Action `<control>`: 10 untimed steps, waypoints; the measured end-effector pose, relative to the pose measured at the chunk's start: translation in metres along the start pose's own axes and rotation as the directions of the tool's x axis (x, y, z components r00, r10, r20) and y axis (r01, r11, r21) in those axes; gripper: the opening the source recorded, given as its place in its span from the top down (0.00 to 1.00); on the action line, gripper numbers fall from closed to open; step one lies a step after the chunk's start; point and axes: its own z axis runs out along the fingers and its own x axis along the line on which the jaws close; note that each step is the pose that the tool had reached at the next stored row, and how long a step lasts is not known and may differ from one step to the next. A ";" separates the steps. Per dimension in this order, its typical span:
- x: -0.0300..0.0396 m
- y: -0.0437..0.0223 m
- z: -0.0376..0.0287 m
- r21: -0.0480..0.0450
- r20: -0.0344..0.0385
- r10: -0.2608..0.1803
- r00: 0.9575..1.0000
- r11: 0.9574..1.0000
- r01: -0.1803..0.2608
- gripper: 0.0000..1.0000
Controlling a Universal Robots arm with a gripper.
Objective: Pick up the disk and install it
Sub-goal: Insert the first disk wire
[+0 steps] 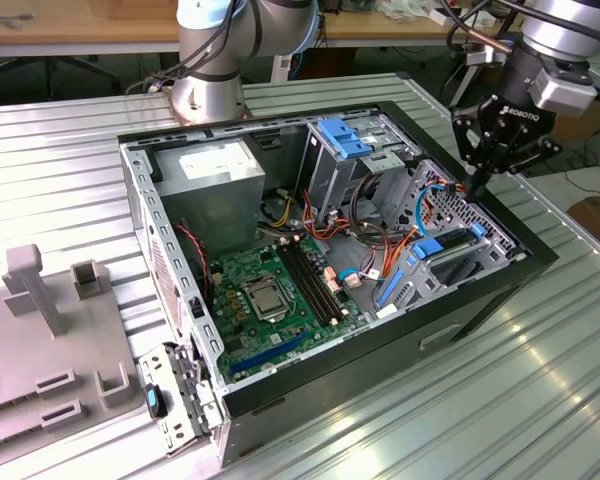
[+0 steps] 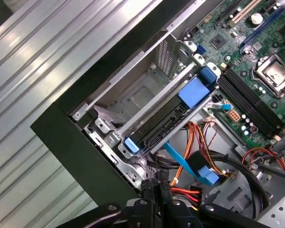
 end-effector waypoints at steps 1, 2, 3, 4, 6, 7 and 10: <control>0.0000 0.0000 0.0002 -0.002 0.001 0.027 1.000 1.000 -0.027 0.83; 0.0000 0.0000 0.0003 -0.004 0.003 0.066 0.998 0.998 -0.066 0.83; 0.0000 0.0000 0.0005 -0.006 0.004 0.100 0.995 0.995 -0.100 0.83; 0.0000 0.0000 0.0006 -0.008 0.005 0.124 0.992 0.992 -0.124 0.83; 0.0000 0.0000 0.0008 -0.011 0.007 0.174 0.985 0.985 -0.174 0.83; -0.0001 0.0000 0.0009 -0.012 0.008 0.192 0.981 0.981 -0.192 0.83; -0.0001 0.0000 0.0011 -0.015 0.009 0.237 0.971 0.971 -0.237 0.83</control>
